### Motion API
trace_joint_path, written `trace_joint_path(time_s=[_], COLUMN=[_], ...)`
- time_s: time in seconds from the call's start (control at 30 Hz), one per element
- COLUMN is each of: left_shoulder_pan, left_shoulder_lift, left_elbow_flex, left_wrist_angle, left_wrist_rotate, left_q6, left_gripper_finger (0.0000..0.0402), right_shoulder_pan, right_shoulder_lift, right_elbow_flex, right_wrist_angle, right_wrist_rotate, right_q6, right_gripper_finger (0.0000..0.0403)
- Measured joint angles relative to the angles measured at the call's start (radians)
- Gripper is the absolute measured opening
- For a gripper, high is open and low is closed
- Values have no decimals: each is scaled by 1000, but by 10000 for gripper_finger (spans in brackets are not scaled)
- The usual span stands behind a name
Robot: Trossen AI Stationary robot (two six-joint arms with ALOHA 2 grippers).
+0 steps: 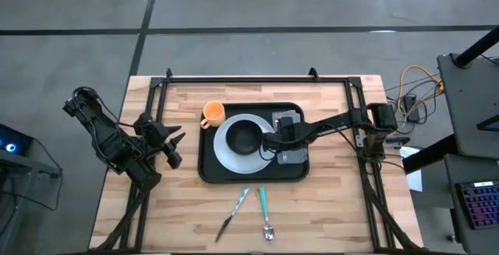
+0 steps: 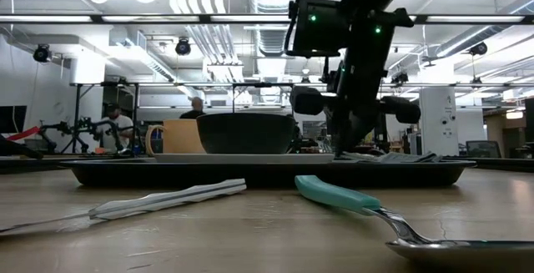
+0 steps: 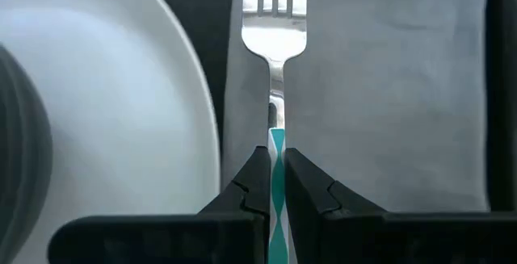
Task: Set up tray
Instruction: Put the blue fork on the gray napkin to the right of the white plate, then put the blue knife on the gray napkin to the right of the blue fork
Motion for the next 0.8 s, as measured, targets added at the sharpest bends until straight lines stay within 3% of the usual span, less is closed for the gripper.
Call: trace_joint_path(time_s=[0.2, 0.5, 0.7, 0.8], left_shoulder_pan=[0, 0, 0, 0], left_shoulder_lift=[0, 1, 1, 1], left_elbow_flex=[0, 0, 0, 0], left_wrist_angle=[0, 0, 0, 0], left_wrist_rotate=[29, 57, 74, 104], left_q6=[0, 0, 0, 10], left_gripper_finger=[98, 98, 98, 98], right_shoulder_pan=[-1, 2, 10, 19], right_shoulder_lift=[5, 3, -14, -52], right_elbow_flex=[0, 6, 64, 145], right_wrist_angle=[21, -19, -89, -170], right_wrist_rotate=[-13, -72, -98, -96], right_q6=[-16, 10, -62, -221], right_gripper_finger=[22, 91, 114, 118])
